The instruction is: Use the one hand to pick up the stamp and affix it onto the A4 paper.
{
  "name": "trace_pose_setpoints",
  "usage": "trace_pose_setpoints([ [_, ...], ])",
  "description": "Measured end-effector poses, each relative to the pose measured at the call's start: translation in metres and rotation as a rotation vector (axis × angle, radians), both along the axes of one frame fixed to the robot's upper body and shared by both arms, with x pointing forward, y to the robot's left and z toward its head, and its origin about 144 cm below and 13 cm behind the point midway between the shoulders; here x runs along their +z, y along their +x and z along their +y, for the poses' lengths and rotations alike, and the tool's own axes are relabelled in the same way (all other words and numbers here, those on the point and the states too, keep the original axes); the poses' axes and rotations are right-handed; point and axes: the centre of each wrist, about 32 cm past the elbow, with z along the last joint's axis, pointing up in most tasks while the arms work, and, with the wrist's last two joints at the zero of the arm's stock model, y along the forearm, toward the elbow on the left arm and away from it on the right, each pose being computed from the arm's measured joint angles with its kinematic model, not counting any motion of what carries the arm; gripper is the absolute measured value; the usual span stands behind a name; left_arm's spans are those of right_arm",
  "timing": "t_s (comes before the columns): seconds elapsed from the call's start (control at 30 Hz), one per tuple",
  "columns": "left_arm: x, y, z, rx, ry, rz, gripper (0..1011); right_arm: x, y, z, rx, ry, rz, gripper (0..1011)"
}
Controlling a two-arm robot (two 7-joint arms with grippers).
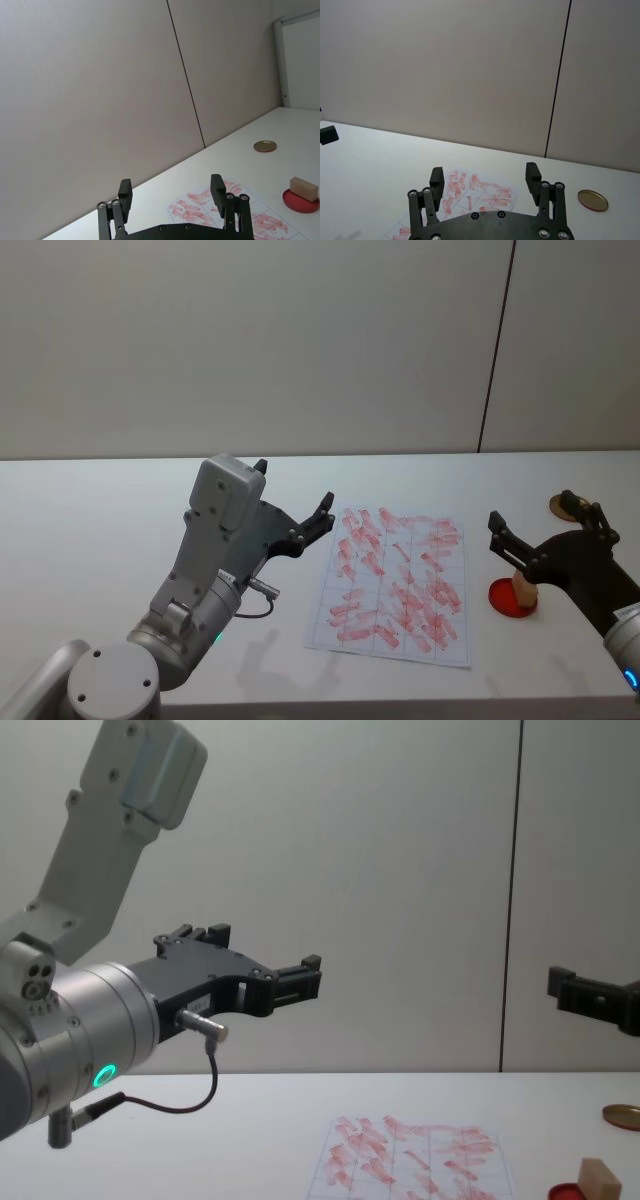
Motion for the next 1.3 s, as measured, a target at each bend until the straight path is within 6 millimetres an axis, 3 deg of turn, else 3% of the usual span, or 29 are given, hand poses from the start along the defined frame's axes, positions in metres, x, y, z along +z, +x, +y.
trace_pose_setpoints([
  [0.77, 0.000, 0.000, 0.000, 0.000, 0.000, 0.000, 993, 0.000, 0.002, 0.001, -0.004, 0.000, 0.007, 1001],
  [1.3, 0.000, 0.000, 0.000, 0.000, 0.000, 0.000, 993, -0.008, 0.028, 0.009, -0.077, -0.001, 0.131, 1001],
])
